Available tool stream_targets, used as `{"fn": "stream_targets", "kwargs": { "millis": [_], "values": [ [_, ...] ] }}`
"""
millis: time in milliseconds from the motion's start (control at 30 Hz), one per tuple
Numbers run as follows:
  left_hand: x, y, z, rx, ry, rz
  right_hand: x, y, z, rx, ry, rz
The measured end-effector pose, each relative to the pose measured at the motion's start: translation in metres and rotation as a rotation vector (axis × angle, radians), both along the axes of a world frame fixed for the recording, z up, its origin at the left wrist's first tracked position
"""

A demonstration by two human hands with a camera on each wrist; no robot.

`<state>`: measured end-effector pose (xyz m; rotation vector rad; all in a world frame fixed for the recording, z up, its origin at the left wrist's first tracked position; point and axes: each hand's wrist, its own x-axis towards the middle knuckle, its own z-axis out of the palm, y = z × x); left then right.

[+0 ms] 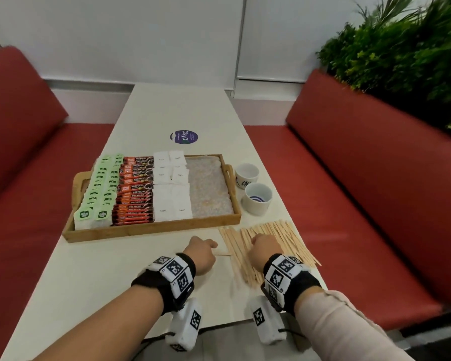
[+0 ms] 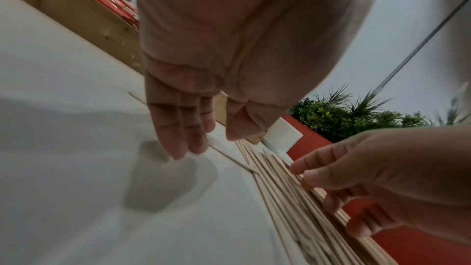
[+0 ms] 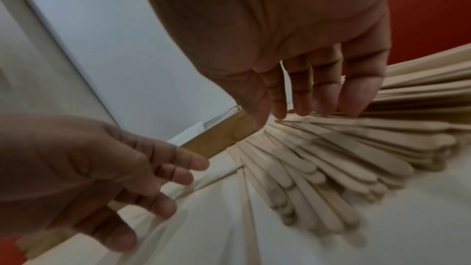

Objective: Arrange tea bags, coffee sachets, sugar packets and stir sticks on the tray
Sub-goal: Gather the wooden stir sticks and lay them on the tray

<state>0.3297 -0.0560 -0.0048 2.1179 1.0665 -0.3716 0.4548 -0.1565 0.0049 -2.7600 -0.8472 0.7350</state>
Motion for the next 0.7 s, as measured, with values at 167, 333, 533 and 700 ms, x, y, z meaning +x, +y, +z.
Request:
{"fn": "stream_targets", "kwargs": {
  "millis": [167,333,533,700],
  "values": [
    [0.011,-0.003,-0.012,0.056,0.065,0.034,-0.001,0.006,-0.012,-0.018,-0.033,0.055],
    [0.012,-0.002,-0.012,0.086,0.054,0.051,-0.010,0.017,-0.018,0.026,-0.007,0.119],
    [0.004,0.005,-0.016,0.067,-0.101,0.054,-0.025,0.026,-0.019,0.123,0.051,0.145],
    [-0.006,0.015,-0.012,0.073,-0.189,0.312,-0.017,0.025,-0.010,0.158,-0.002,-0.033]
  ]
}}
